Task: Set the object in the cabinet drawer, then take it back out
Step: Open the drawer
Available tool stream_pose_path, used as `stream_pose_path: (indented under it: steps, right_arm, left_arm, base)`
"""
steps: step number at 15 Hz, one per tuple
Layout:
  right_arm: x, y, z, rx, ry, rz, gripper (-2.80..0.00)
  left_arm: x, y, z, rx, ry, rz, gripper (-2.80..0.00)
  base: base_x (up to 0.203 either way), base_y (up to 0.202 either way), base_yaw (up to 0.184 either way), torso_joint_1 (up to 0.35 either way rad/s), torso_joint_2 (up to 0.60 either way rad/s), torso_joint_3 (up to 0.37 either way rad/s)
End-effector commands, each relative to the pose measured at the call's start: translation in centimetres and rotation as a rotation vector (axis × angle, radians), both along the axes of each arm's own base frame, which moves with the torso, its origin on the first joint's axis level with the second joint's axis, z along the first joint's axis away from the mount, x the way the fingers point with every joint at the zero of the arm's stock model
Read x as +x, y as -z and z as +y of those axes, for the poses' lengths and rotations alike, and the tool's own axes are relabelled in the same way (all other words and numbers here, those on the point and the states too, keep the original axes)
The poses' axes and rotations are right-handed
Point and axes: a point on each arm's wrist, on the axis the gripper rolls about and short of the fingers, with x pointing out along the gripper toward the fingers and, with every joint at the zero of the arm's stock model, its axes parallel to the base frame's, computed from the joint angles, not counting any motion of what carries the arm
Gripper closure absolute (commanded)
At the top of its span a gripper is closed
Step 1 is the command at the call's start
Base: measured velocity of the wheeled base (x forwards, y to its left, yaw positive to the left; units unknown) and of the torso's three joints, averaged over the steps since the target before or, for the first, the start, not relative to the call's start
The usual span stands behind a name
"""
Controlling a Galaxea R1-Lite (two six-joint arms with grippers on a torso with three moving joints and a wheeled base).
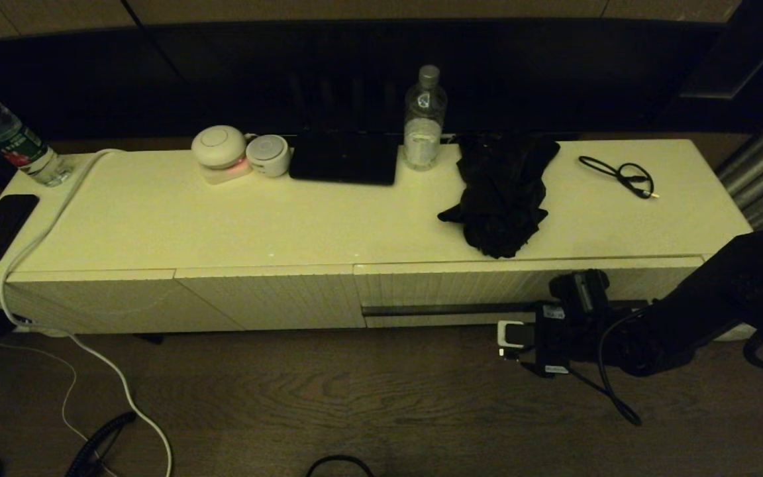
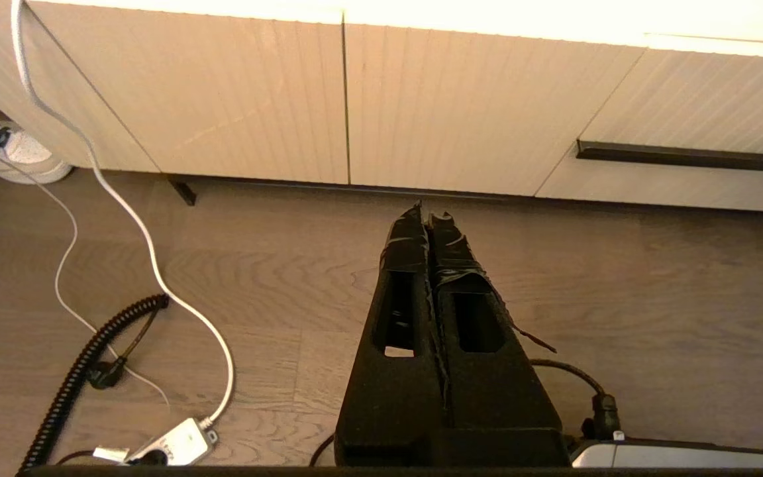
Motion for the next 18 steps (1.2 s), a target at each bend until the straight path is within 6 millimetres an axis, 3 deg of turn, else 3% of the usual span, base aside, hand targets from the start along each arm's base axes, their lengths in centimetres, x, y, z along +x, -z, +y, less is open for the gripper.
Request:
stream_pose_path:
  steps: [1,9,18]
  right_arm:
    - [0.2,0.5,-0.4,-0.010,-0.018,0.009,-2.80]
    - [0.9,0.1,-1.3,-0.015,-0.038,-0.011,-2.80]
    - [0.6,1.6,-1.8,-0.024,-0.034,0.044,-2.80]
  left_arm:
    - [0.0,0.0,0.0,-0.001,-0.001,-0.002,0.00]
    - [0.0,0.0,0.0,-0.001,-0.001,-0.002,0.00]
    - [0.0,0.0,0.0,-0.001,-0.001,-0.002,0.00]
  base:
    - [0.000,0.000,0.000,0.000,0.00,0.000]
    - [0.000,0.000,0.000,0.000,0.00,0.000]
    - [0.000,0.000,0.000,0.000,0.00,0.000]
